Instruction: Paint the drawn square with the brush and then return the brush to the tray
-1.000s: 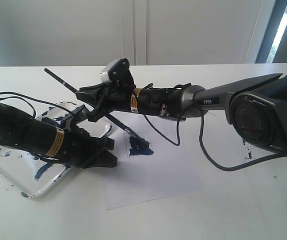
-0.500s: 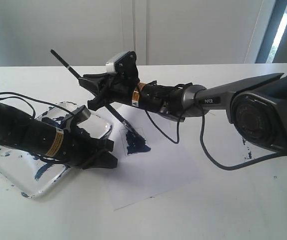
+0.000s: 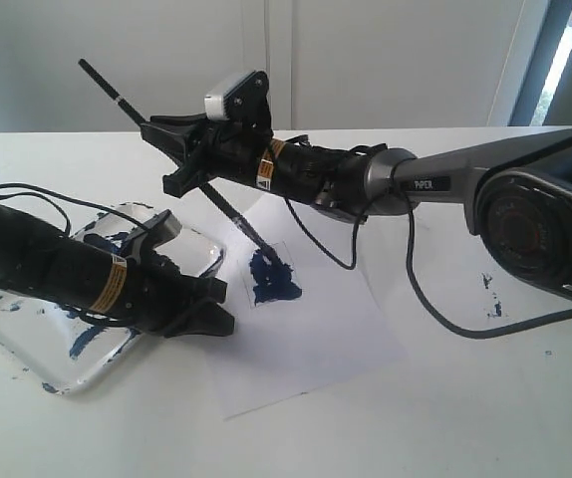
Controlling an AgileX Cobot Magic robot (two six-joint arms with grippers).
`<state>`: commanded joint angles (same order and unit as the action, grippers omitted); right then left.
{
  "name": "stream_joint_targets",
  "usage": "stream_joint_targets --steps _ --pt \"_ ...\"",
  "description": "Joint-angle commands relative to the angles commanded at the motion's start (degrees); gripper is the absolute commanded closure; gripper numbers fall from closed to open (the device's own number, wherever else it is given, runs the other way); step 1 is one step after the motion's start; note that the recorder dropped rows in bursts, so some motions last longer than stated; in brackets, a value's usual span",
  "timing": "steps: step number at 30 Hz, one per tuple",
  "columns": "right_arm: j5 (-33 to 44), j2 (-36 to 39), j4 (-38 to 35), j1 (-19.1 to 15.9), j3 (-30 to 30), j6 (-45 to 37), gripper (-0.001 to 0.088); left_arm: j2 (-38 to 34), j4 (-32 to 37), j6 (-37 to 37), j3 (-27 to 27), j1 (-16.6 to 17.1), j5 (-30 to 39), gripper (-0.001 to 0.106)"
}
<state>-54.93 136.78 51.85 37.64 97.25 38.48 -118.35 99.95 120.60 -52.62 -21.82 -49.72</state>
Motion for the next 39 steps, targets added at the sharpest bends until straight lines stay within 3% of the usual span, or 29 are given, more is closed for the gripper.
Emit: stream_joint_targets --steps 6,21,39 --pt "1.15 -1.17 0.31 2.32 0.00 -2.49 0.0868 0.00 0.00 0.11 0.00 0.00 0.00 0.100" --pt "6.09 -0.70 3.22 2.33 -0.98 -0.92 0.0868 0.00 0.00 0.23 0.00 0.00 -1.78 0.100" --pt "1.51 4.06 -8.51 2.33 -1.39 -4.34 0.0868 0.37 0.00 0.38 0.00 0.00 -1.77 0.100"
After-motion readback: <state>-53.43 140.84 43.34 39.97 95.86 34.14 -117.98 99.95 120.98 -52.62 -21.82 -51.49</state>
